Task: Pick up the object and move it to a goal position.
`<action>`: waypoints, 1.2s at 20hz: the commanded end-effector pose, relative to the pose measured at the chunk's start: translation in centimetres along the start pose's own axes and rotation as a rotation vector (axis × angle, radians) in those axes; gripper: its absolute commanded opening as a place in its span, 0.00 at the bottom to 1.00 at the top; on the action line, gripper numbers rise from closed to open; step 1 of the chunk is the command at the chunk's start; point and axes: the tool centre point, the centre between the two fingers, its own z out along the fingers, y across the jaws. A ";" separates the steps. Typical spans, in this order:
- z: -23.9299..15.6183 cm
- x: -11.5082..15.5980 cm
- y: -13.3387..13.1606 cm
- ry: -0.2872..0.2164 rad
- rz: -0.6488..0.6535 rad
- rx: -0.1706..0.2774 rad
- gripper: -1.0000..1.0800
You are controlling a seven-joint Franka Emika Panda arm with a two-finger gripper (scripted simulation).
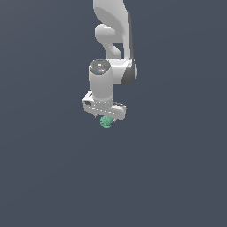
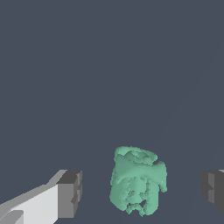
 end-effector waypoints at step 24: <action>5.8 -4.4 1.3 0.002 0.164 -0.008 0.96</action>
